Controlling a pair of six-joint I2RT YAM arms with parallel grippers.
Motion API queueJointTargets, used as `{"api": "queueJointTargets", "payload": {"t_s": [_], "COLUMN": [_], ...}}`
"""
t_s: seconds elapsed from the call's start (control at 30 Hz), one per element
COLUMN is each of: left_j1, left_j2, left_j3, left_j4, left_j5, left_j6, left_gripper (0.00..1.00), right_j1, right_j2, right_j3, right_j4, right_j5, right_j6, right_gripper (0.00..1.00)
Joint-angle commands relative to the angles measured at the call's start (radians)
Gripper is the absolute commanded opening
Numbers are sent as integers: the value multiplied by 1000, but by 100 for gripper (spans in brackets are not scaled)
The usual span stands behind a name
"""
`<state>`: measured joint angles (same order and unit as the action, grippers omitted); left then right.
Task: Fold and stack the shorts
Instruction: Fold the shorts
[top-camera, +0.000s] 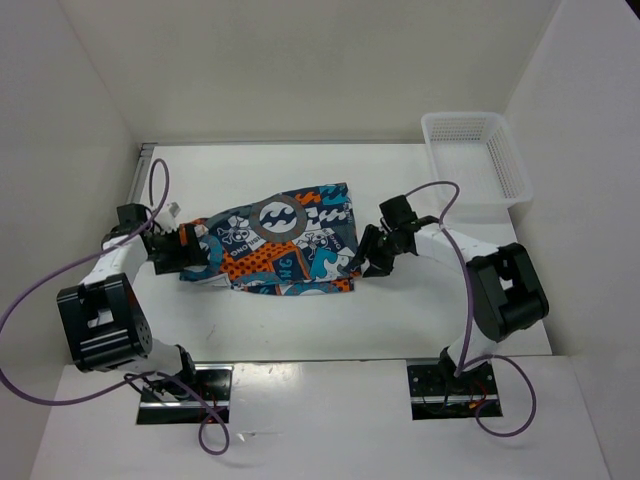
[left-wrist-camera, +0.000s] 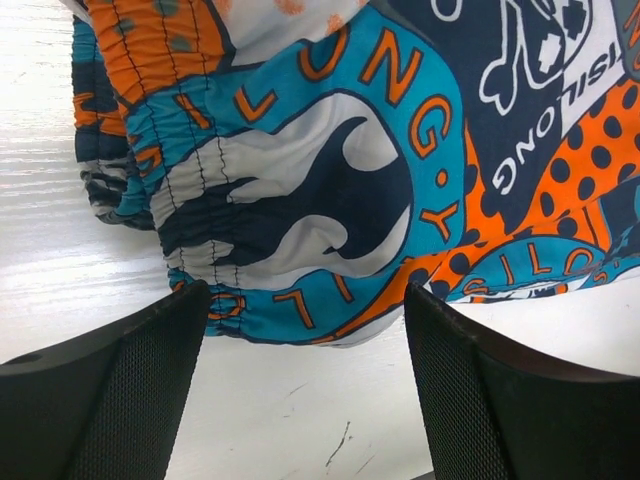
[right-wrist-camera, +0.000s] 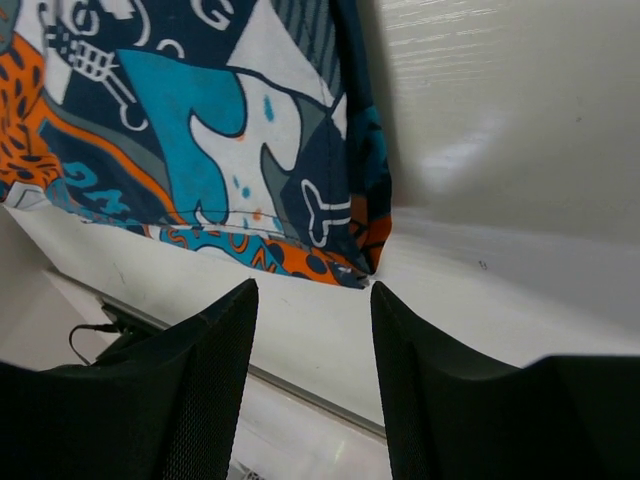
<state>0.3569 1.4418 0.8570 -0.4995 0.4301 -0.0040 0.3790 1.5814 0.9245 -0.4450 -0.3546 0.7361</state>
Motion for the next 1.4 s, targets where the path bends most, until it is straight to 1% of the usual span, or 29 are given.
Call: {"api": "queueJointTargets", "payload": {"t_s": [0.0, 0.07, 0.13, 0.17, 0.27, 0.33, 0.37, 0.4, 0.43, 0.5, 0.53, 0.57, 0.63, 0.67, 0.7, 0.73, 0.77, 0.8, 0.87, 0.9, 0.93, 0.97, 1.0, 1.03, 1.2, 1.3, 1.37], "left_j1": [1, 1, 1, 1, 1, 1, 1, 1, 1, 1, 1, 1, 1, 1, 1, 1, 1, 1, 1, 1, 1, 1, 1, 1, 1, 1, 1], "left_j2": [17, -23, -53, -73, -64, -52, -41, -41, -32, -32, -23, -14, -3, -3, -3, -3, -3, -3, 8, 8, 8, 8, 8, 8, -11, -20, -20], "left_j3": [40, 40, 40, 40, 10, -12, -22, -35, -53, -68, -69, -69, -78, -78, -78, -78, -78, -78, -69, -52, -27, -12, 6, 25, 169, 212, 231], "left_j4": [-14, -37, -62, -62, -62, -51, -33, -22, -11, 18, 18, 18, 18, 18, 29, 48, 62, 62, 62, 62, 37, 27, 18, 0, -62, -73, -85], "left_j5": [-19, -54, -134, -145, -157, -166, -151, -140, -125, -114, -114, -114, -102, -102, -102, -78, -67, -67, -67, -67, -67, -76, -76, -76, -42, -33, -33], "left_j6": [4, 4, 4, 4, 4, 4, 4, 4, 4, 4, 4, 4, 4, 4, 4, 4, 4, 4, 4, 4, 4, 4, 4, 4, 4, 4, 4], "left_gripper": [88, 95, 98, 98, 98, 94, 92, 86, 84, 77, 72, 72, 73, 83, 84, 84, 82, 70, 52, 39, 16, 7, 2, 0, 0, 0, 0], "right_j1": [-2, -2, -2, -2, -2, -2, -2, -2, -2, -2, -2, -2, -2, -2, -2, -2, -2, -2, -2, 7, 8, 8, 8, 8, 17, 41, 84], "right_j2": [35, 63, 75, 84, 94, 94, 94, 94, 94, 94, 94, 104, 104, 104, 104, 104, 104, 104, 104, 104, 92, 92, 75, 49, -56, -116, -139], "right_j3": [11, 11, 11, 11, 11, 20, 20, 30, 30, 30, 39, 39, 48, 48, 48, 48, 48, 48, 57, 57, 66, 82, 100, 109, 158, 184, 195], "right_j4": [63, 63, 74, 84, 94, 94, 85, 85, 85, 75, 75, 75, 75, 66, 66, 66, 66, 66, 57, 45, 36, 25, -1, -15, -69, -104, -127], "right_j5": [-9, -9, -9, -9, -9, -9, -9, 2, 17, 26, 26, 35, 36, 45, 45, 45, 45, 45, 54, 68, 77, 89, 113, 126, 147, 147, 135], "right_j6": [8, 8, 8, 8, 8, 8, 8, 8, -1, -1, -1, -1, -10, -10, -10, -10, -10, -10, -10, -10, -23, -33, -33, -46, -124, -202, -265], "right_gripper": [54, 54, 53, 53, 47, 40, 35, 33, 27, 23, 23, 19, 16, 13, 11, 10, 9, 5, 2, 0, 0, 0, 0, 0, 0, 0, 0]}}
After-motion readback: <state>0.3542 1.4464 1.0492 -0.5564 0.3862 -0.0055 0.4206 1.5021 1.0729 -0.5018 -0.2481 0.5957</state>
